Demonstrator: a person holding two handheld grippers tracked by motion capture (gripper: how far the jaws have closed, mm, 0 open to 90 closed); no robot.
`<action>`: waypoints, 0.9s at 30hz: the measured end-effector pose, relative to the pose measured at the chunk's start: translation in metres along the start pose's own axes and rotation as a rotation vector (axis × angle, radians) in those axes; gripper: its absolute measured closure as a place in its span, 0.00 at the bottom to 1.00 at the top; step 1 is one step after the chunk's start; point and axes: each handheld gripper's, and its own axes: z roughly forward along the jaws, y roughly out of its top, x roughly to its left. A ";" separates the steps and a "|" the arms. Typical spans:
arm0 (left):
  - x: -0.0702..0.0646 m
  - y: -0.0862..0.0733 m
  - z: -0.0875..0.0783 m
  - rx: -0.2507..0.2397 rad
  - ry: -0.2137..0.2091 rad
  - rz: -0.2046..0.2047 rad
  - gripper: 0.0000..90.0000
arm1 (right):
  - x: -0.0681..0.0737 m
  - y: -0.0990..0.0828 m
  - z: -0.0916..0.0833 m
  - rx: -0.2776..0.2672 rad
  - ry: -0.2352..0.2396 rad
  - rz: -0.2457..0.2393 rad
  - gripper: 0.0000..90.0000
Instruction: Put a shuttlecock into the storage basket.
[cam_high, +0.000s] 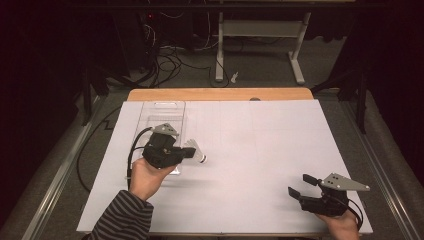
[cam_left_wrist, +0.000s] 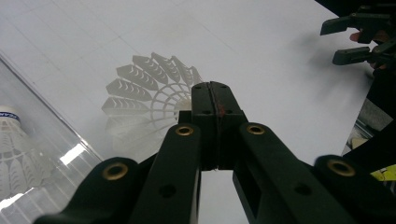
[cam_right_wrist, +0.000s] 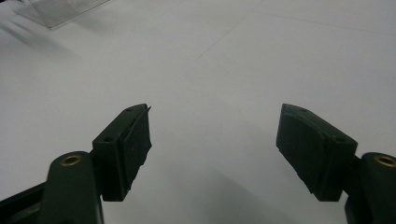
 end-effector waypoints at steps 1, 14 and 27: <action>0.000 0.000 -0.001 0.000 0.001 -0.001 1.00 | 0.000 0.000 0.000 0.000 -0.001 -0.001 0.30; 0.005 -0.002 -0.016 -0.032 0.026 -0.016 1.00 | 0.000 0.000 0.000 0.000 0.000 0.001 0.30; 0.014 -0.004 -0.031 -0.059 0.073 -0.037 1.00 | 0.000 0.000 0.000 0.001 0.000 -0.002 0.30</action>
